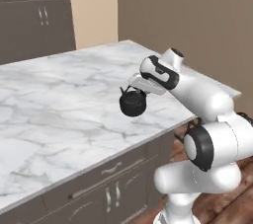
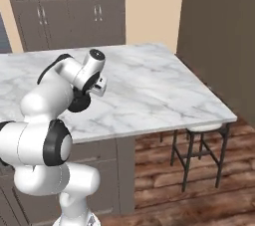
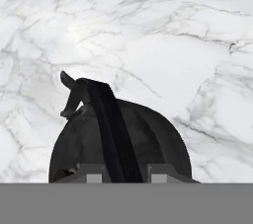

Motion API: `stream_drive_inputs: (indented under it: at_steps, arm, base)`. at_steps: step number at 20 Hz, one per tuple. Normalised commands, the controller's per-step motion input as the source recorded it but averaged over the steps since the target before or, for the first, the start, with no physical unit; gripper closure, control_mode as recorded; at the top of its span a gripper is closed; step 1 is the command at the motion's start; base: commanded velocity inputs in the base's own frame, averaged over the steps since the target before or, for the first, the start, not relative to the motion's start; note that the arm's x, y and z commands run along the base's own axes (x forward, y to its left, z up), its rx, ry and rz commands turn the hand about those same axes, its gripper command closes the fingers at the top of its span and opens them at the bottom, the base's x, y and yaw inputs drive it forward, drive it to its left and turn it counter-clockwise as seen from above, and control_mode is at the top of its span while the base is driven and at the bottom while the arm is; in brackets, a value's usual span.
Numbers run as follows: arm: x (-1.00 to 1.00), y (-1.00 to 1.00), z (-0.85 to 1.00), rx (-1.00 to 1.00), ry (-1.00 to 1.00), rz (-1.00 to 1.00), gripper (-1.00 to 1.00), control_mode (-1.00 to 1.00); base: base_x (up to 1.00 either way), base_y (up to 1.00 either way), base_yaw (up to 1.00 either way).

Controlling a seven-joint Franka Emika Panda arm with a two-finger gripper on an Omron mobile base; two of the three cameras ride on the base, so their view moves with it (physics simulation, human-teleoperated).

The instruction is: The kettle is done boiling. Turn off the stove, then wait for 300 timesteps before moving the kettle to the dining table.

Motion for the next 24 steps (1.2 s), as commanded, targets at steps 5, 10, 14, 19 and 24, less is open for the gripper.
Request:
stream_drive_inputs:
  at_steps: [5,10,14,19,24]
  arm:
    - [0.00,0.00,0.00,0.00,0.00,0.00,1.00,1.00]
    - [0.00,0.00,0.00,0.00,0.00,0.00,1.00,1.00]
    - [0.00,0.00,0.00,0.00,0.00,0.00,1.00,1.00]
    - [0.00,0.00,0.00,0.00,0.00,0.00,1.00,1.00]
    - [0.00,0.00,0.00,0.00,0.00,0.00,1.00,1.00]
  base:
    - [0.07,-0.71,0.33]
    - [0.09,-0.56,0.38]
    - [0.04,-0.46,0.39]
    - [0.02,-0.53,0.39]
    - [0.01,-0.70,0.34]
